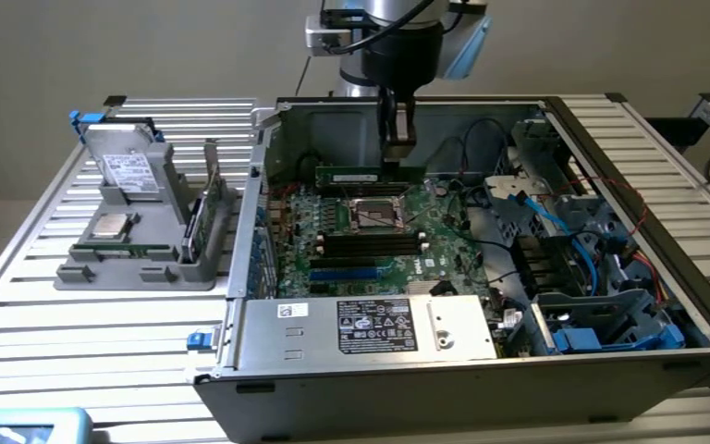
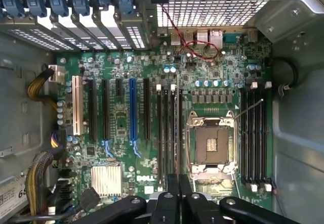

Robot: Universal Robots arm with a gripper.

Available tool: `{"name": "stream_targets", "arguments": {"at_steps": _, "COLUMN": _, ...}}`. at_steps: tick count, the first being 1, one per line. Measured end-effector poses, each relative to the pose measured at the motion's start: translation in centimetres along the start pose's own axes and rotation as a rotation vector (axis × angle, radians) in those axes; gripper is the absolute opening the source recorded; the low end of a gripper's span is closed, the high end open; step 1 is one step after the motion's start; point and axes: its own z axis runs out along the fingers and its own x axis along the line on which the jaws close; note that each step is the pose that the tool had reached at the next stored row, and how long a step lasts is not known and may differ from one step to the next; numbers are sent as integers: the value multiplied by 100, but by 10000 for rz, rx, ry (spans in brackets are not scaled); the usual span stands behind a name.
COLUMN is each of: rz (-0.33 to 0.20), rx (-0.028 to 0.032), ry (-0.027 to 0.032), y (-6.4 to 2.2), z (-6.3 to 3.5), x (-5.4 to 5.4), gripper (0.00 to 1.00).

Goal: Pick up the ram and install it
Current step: 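Insert the ram into the slot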

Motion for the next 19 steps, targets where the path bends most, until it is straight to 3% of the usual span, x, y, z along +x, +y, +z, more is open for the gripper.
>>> {"name": "stream_targets", "arguments": {"at_steps": 6, "rz": 1, "rx": 9, "ry": 2, "y": -72, "z": 98, "x": -14, "gripper": 12}}
{"name": "stream_targets", "arguments": {"at_steps": 9, "rz": 14, "rx": 48, "ry": -1, "y": -72, "z": 136, "x": -14, "gripper": 12}}
{"name": "stream_targets", "arguments": {"at_steps": 13, "rz": 96, "rx": 174, "ry": -3, "y": -71, "z": 163, "x": -21, "gripper": 12}}
{"name": "stream_targets", "arguments": {"at_steps": 18, "rz": 135, "rx": 449, "ry": 5, "y": -48, "z": 187, "x": -26, "gripper": 12}}
{"name": "stream_targets", "arguments": {"at_steps": 19, "rz": 147, "rx": 470, "ry": 12, "y": -39, "z": 198, "x": -27, "gripper": 12}}
